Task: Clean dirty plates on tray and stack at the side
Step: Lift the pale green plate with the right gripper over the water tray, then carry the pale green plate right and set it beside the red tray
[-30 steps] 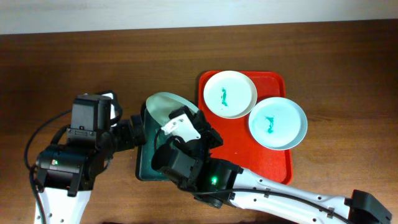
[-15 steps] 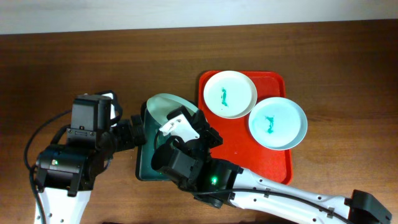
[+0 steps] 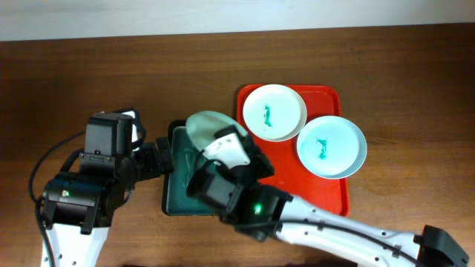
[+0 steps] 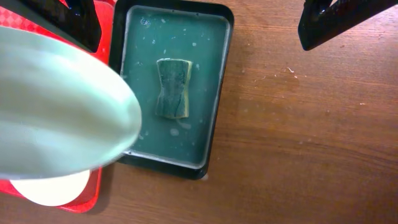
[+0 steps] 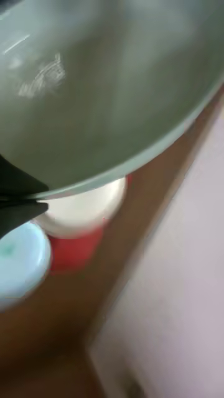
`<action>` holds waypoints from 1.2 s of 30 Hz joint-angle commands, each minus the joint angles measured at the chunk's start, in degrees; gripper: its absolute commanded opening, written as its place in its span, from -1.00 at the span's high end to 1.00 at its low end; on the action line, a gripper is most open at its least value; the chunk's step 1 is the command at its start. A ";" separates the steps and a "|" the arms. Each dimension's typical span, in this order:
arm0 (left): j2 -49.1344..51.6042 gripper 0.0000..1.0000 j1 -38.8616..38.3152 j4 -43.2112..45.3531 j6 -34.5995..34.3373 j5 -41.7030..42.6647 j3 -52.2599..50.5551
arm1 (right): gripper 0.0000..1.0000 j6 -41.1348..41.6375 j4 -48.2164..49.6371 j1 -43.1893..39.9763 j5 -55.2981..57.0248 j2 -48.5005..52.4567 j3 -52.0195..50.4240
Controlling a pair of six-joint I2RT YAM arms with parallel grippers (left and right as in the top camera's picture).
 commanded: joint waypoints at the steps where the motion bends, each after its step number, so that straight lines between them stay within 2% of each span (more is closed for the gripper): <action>1: -0.20 -0.99 0.24 0.02 0.26 0.22 0.22 | 0.92 13.38 -3.06 -10.86 -30.99 -1.75 1.31; 3: -0.20 -0.99 0.24 0.02 0.26 0.24 0.22 | 0.92 13.35 -5.27 -17.27 -43.08 -3.58 2.67; 5: -0.20 -0.99 0.24 0.02 0.24 0.22 0.22 | 0.92 12.11 -6.73 -27.87 -59.06 -9.11 3.80; 7: -0.20 -0.99 0.24 0.02 0.26 0.22 0.22 | 0.92 12.13 -10.45 -38.49 -65.48 -14.56 3.80; 9: -0.20 -0.99 0.24 0.00 0.26 0.22 0.24 | 0.92 12.11 -17.16 -52.52 -65.37 -18.45 3.80; 10: -0.20 -0.99 0.24 0.00 0.26 0.22 0.24 | 0.92 12.04 -21.31 -62.05 -65.09 -18.95 3.80; 14: -0.20 -0.99 0.26 0.02 0.26 0.22 0.22 | 0.92 9.46 -26.38 -88.37 -65.13 -13.79 3.69; 16: -0.20 -0.99 0.24 0.02 0.26 0.22 0.22 | 0.92 9.49 -25.62 -97.92 -65.11 -7.69 3.69; 18: -0.20 -0.99 0.24 0.02 0.26 0.22 0.24 | 0.92 9.49 -23.67 -103.71 -65.11 -0.90 3.69; 23: -0.17 -0.99 0.24 0.02 0.26 0.24 0.22 | 0.91 5.40 -22.56 -106.97 -64.28 13.92 3.69; 26: -0.20 -0.99 0.24 0.02 0.26 0.22 0.24 | 0.91 1.97 -21.68 -106.99 -63.60 18.21 3.65; 28: -0.17 -0.99 0.24 0.02 0.26 0.24 0.24 | 0.07 -0.55 -21.75 -106.97 -64.19 16.68 3.65; 32: -0.20 -0.99 0.24 0.02 0.26 0.22 0.22 | -0.33 -8.37 -22.01 -103.08 -76.91 5.88 3.65; 34: -0.17 -0.99 0.24 0.02 0.26 0.22 0.24 | -0.36 -14.16 -23.39 -96.65 -77.09 0.35 3.65; 36: -0.20 -0.99 0.24 0.00 0.26 0.22 0.22 | -0.35 -16.02 -23.50 -88.98 -72.70 0.15 3.26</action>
